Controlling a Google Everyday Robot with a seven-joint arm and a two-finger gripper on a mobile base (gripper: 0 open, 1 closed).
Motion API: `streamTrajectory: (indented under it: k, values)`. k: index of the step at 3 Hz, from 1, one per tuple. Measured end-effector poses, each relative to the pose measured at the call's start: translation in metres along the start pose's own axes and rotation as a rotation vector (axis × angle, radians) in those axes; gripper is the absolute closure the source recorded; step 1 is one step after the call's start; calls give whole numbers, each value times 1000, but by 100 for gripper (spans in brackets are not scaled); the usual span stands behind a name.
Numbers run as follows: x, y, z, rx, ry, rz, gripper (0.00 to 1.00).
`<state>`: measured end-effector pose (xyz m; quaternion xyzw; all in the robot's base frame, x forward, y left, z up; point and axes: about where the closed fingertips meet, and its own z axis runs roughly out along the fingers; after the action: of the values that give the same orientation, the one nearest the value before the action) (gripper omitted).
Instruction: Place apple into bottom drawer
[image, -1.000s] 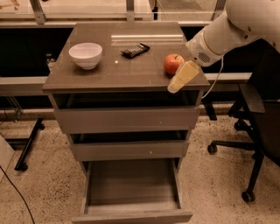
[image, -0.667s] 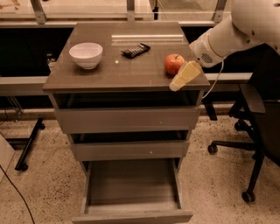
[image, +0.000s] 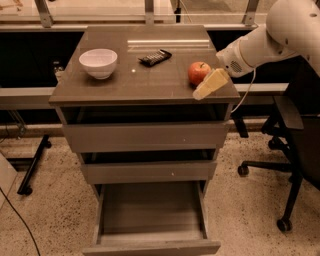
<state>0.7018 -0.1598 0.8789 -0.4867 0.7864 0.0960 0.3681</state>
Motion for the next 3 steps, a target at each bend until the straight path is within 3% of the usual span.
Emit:
streamTrajectory:
  k: [3]
  values:
    - [-6,-34,42,-64,-88,64,0]
